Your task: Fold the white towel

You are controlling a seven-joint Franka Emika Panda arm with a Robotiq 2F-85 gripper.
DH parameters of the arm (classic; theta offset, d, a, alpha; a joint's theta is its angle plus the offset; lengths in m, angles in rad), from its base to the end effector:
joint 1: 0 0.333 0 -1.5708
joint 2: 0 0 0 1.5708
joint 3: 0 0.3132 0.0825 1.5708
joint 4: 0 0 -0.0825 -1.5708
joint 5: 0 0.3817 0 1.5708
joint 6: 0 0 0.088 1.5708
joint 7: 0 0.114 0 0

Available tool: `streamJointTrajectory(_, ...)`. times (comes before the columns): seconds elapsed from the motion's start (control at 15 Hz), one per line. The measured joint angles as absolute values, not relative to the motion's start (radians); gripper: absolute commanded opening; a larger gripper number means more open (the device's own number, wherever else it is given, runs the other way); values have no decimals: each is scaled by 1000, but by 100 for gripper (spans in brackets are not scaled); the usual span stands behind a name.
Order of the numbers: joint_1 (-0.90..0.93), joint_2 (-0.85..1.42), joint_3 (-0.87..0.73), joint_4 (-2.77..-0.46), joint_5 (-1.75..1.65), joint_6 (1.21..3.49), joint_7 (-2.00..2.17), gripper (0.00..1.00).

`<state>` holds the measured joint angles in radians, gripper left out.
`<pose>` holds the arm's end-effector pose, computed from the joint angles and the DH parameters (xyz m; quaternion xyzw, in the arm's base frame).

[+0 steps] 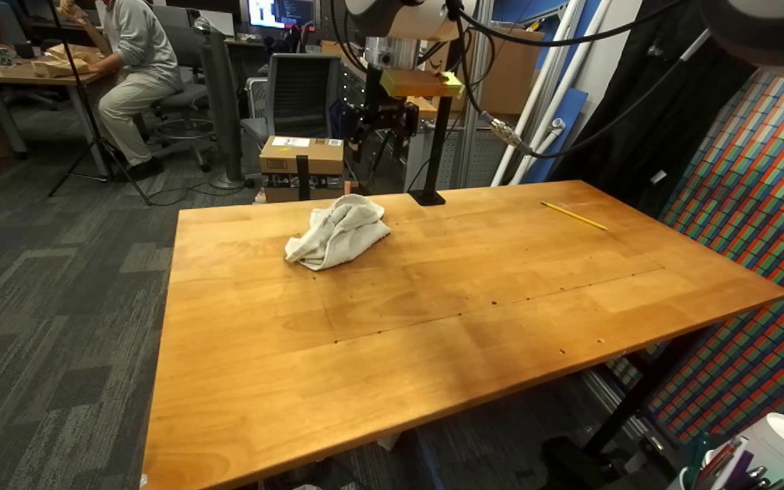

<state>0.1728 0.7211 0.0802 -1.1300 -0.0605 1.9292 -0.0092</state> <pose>0.7362 0.1674 0.3817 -0.9908 -0.1291 -0.0401 0.0022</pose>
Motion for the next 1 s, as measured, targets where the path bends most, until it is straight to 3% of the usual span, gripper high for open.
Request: streamJointTrajectory(1.0, 167, 867, 57, -1093, -65, 2071, -19, 100)
